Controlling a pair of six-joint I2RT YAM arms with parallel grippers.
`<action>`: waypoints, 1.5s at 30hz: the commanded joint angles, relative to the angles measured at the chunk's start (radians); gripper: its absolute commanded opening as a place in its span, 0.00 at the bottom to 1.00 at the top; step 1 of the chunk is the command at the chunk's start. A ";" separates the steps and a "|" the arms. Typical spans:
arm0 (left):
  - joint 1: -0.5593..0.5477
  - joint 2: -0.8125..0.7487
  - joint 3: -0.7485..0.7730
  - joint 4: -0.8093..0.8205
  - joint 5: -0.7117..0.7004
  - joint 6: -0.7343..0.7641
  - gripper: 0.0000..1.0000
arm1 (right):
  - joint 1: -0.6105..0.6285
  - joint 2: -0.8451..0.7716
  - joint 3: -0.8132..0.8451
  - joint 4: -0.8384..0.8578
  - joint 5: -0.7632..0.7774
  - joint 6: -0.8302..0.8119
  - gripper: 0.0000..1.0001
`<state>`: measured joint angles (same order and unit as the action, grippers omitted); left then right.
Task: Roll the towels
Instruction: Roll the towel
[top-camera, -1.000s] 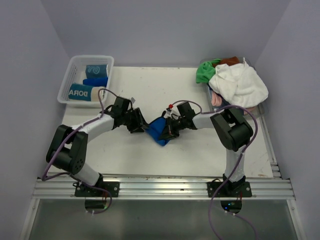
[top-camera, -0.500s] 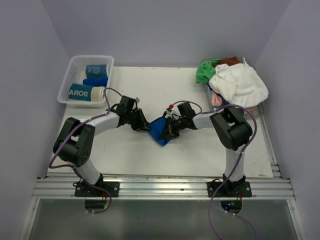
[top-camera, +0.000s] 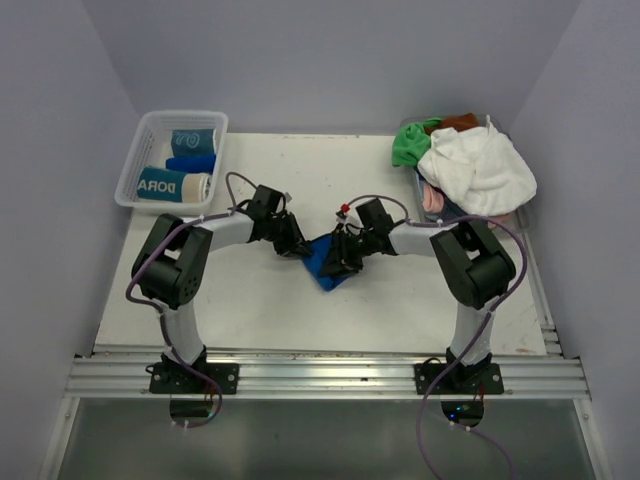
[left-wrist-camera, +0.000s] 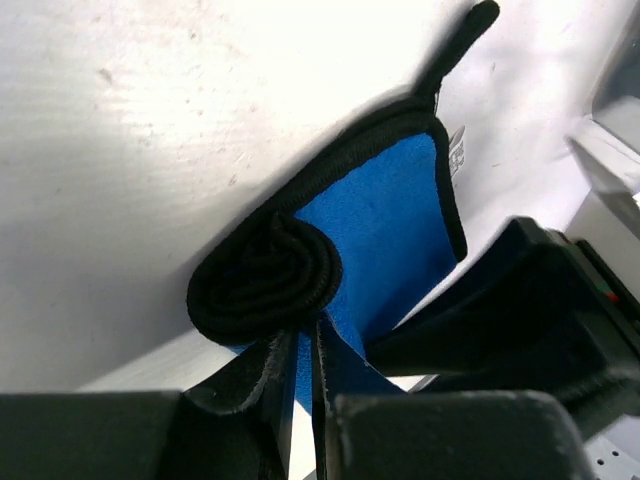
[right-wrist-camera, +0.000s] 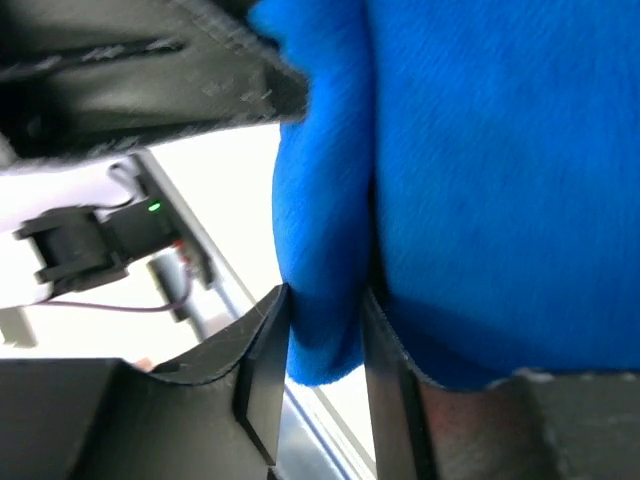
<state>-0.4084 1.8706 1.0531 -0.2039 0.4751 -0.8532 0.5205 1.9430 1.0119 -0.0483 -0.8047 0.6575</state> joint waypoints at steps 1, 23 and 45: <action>-0.004 0.058 0.038 0.000 -0.049 0.011 0.13 | 0.001 -0.136 0.008 -0.183 0.175 -0.100 0.38; -0.006 0.059 0.016 -0.023 -0.058 0.022 0.13 | 0.395 -0.185 0.254 -0.407 0.878 -0.415 0.41; -0.006 0.052 0.024 -0.034 -0.055 0.013 0.16 | 0.409 -0.055 0.168 -0.331 1.127 -0.403 0.43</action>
<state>-0.4091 1.8973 1.0794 -0.2020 0.4915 -0.8543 0.9295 1.8587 1.2072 -0.3985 0.2665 0.2504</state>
